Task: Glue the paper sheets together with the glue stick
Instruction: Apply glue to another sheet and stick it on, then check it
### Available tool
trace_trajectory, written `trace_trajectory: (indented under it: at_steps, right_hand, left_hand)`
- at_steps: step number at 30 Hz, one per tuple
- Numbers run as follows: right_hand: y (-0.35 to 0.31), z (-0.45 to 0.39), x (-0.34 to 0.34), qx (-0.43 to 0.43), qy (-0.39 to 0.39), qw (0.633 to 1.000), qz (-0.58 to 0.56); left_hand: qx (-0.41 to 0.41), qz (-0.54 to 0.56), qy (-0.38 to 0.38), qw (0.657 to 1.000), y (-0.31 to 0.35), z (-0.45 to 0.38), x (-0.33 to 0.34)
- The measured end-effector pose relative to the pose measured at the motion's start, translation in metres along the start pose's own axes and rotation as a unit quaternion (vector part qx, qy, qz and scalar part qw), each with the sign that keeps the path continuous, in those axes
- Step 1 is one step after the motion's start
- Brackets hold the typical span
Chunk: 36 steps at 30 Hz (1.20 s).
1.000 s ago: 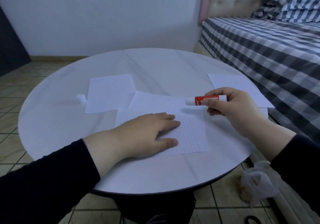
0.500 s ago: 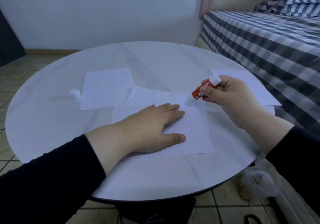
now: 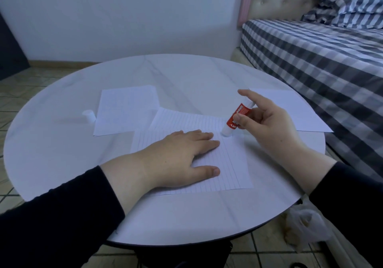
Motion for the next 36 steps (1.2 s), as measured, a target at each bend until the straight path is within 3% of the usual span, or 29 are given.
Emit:
trace_trajectory:
  at_steps: [5, 14, 20, 25, 32, 36]
  right_hand:
    - [-0.005, -0.001, 0.005, -0.024, -0.025, 0.997, 0.071]
    - [-0.006, -0.004, 0.007, -0.011, -0.024, 0.998, 0.061]
    - [-0.007, -0.009, 0.008, -0.02, -0.027, 0.991, 0.131]
    - [-0.008, 0.0, 0.002, -0.01, -0.003, 0.998, 0.068]
    - [-0.012, 0.003, 0.003, -0.029, -0.036, 0.991, 0.123]
    - [-0.016, 0.009, 0.0, -0.028, -0.012, 0.996, 0.081]
  left_hand:
    - [0.004, -0.011, -0.01, 1.0, 0.001, 0.001, -0.001]
    - [0.002, 0.004, -0.013, 1.0, -0.001, 0.001, 0.001]
    - [0.005, 0.0, -0.011, 1.0, -0.001, 0.0, 0.002]
    - [0.003, 0.009, -0.005, 1.0, -0.003, 0.001, 0.006]
    - [0.0, 0.019, 0.003, 1.0, -0.005, -0.001, 0.006]
    - [0.0, 0.021, 0.006, 1.0, -0.004, 0.001, 0.007]
Point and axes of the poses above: each hand's wrist, its own z-axis away from the middle knuckle, its own x-axis out of the palm, y = z × x, the point moved 2 cm from there along -z, towards the middle knuckle, and after that the axes turned 13 degrees about -x, right-handed, at the moved point
